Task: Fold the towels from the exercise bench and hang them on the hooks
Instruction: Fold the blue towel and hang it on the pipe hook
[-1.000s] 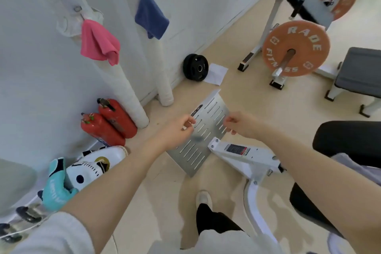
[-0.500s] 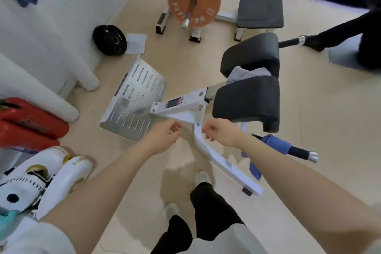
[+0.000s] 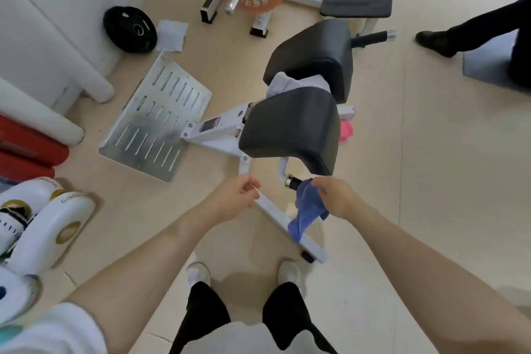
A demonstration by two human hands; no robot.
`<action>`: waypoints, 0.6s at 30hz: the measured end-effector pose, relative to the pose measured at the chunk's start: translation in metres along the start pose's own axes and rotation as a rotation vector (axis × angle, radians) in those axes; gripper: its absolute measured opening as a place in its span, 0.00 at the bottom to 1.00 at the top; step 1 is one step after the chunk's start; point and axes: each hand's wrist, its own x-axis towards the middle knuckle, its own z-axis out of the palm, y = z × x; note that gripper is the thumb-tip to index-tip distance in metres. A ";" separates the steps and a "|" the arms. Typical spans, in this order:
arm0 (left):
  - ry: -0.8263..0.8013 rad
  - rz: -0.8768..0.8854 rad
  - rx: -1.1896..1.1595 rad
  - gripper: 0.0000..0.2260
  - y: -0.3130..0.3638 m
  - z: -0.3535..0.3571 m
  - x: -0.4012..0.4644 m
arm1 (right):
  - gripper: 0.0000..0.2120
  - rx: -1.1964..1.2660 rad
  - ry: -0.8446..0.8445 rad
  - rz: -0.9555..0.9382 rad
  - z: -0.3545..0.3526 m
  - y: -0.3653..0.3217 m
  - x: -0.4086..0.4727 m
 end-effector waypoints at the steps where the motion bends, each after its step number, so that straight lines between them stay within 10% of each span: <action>1: 0.008 -0.023 -0.013 0.05 0.001 0.012 0.003 | 0.16 -0.032 -0.016 -0.067 -0.002 0.006 0.001; 6: 0.156 -0.112 -0.146 0.06 0.009 0.051 0.011 | 0.04 -0.204 -0.370 -0.088 -0.005 0.026 0.043; 8: 0.207 -0.127 -0.183 0.06 0.011 0.059 0.008 | 0.16 -0.365 -0.443 -0.100 -0.004 0.026 0.051; 11: 0.264 -0.166 -0.235 0.06 0.009 0.070 0.005 | 0.32 -0.643 -0.399 -0.241 -0.011 0.020 0.042; 18: 0.303 -0.285 -0.323 0.09 -0.003 0.100 -0.011 | 0.26 -0.876 -0.280 -0.356 -0.009 0.034 0.038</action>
